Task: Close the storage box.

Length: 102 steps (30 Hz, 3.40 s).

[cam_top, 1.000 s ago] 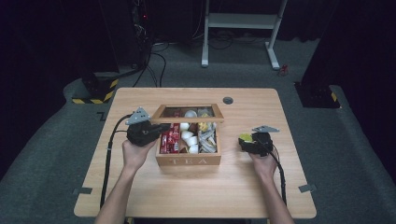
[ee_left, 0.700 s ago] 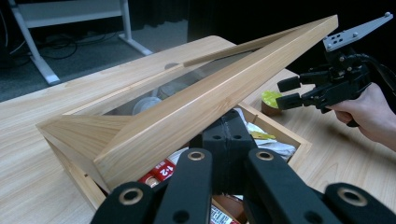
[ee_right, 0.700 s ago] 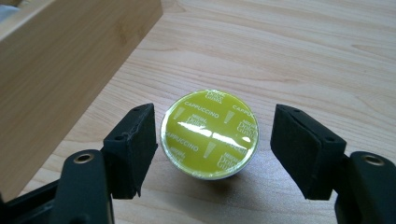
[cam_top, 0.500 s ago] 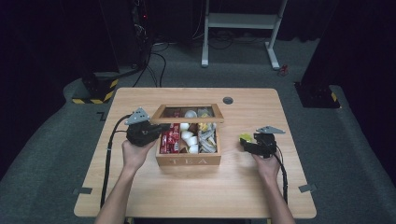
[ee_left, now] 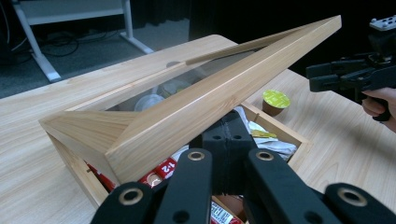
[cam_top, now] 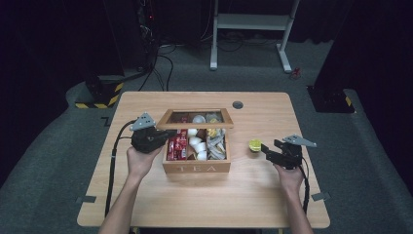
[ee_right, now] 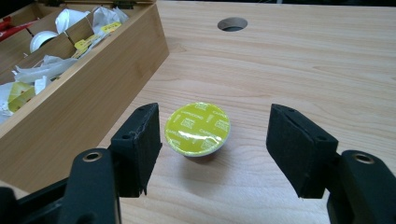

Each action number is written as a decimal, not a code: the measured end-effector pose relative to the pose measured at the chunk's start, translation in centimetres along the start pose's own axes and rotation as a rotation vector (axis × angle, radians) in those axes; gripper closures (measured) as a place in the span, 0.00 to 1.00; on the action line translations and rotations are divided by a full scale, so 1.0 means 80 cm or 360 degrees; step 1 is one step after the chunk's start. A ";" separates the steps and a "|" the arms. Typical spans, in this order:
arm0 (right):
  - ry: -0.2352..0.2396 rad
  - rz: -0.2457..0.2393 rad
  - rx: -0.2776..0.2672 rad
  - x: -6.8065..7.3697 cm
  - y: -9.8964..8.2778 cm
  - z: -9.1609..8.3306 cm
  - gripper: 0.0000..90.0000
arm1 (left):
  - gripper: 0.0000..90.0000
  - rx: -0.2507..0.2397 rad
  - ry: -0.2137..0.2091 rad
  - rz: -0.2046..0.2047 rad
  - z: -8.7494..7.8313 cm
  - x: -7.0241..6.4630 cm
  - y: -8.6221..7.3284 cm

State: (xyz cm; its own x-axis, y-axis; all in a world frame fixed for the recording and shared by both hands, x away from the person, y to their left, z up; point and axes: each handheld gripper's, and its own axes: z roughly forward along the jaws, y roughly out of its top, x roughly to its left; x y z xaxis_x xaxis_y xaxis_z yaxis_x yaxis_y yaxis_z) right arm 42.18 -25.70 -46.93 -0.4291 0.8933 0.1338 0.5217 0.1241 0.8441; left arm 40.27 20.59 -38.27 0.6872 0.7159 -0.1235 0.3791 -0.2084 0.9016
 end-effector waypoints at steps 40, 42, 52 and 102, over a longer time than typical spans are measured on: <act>-0.0258 -0.0096 0.0262 -0.016 -0.075 -0.012 0.39 | 1.00 0.0047 -0.0016 0.0014 0.001 -0.008 -0.006; -0.0261 -0.0103 0.0276 -0.017 -0.078 -0.010 0.39 | 1.00 0.0052 -0.0013 0.0023 0.001 -0.009 -0.007; -0.0292 -0.0121 0.0305 -0.015 -0.080 -0.006 0.38 | 1.00 0.0038 -0.0027 0.0004 0.002 -0.010 -0.016; -0.0279 -0.0090 0.0317 -0.017 -0.079 -0.004 0.36 | 1.00 0.0091 -0.0077 -0.0118 0.005 -0.010 -0.064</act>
State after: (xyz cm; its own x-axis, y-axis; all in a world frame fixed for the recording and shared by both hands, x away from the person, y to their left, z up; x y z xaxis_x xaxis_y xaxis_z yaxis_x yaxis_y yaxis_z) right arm 39.20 -27.82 -52.25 -0.3367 0.9415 -0.0174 0.6426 0.2433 0.7265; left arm 38.05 20.84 -42.94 0.6846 0.6981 -0.2098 0.4638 -0.1950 0.8642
